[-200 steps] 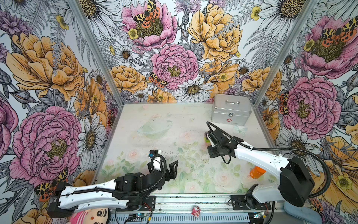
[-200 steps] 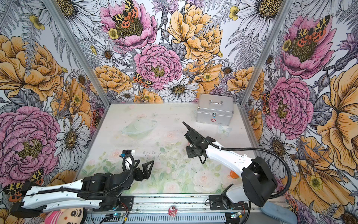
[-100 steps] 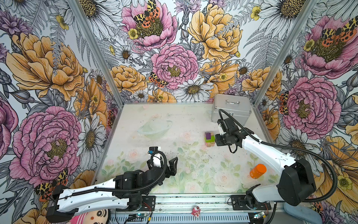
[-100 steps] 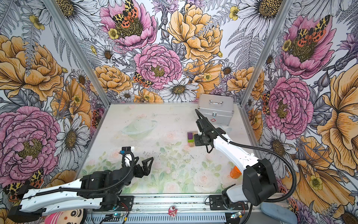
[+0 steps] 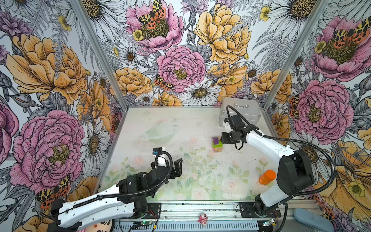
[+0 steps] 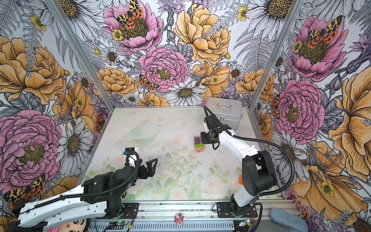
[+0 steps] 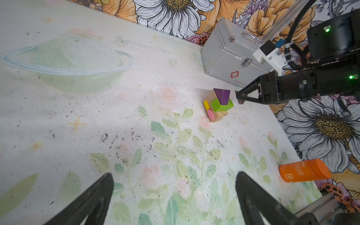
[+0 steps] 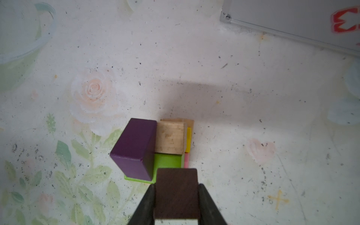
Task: Build the wood block tower
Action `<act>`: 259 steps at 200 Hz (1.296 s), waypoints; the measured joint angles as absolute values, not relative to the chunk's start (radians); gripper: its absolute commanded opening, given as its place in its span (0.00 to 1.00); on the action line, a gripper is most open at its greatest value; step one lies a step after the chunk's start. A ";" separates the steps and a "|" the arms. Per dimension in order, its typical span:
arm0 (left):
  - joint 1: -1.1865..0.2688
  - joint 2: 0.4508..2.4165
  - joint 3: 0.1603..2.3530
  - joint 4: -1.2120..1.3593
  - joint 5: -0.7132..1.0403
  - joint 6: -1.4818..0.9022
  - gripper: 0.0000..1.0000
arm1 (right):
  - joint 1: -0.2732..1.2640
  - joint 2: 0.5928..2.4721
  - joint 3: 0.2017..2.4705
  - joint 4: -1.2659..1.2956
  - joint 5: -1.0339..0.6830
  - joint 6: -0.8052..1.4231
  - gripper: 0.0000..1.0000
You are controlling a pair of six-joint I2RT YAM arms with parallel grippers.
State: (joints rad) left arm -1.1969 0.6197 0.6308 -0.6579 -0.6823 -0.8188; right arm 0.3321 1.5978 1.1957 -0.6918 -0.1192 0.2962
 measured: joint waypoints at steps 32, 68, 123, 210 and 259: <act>-1.167 0.627 0.641 -0.654 -0.662 -0.804 0.99 | 0.329 1.618 1.218 -0.683 -0.139 0.294 0.34; -1.142 0.638 0.642 -0.654 -0.638 -0.793 0.99 | 0.319 1.637 1.224 -0.676 -0.149 0.294 0.34; -1.134 0.648 0.642 -0.653 -0.622 -0.781 0.99 | 0.313 1.663 1.237 -0.669 -0.160 0.294 0.34; -1.127 0.673 0.645 -0.639 -0.597 -0.760 0.99 | 0.310 1.666 1.243 -0.668 -0.164 0.294 0.34; -1.121 0.692 0.666 -0.628 -0.585 -0.751 0.99 | 0.308 1.666 1.243 -0.668 -0.167 0.294 0.34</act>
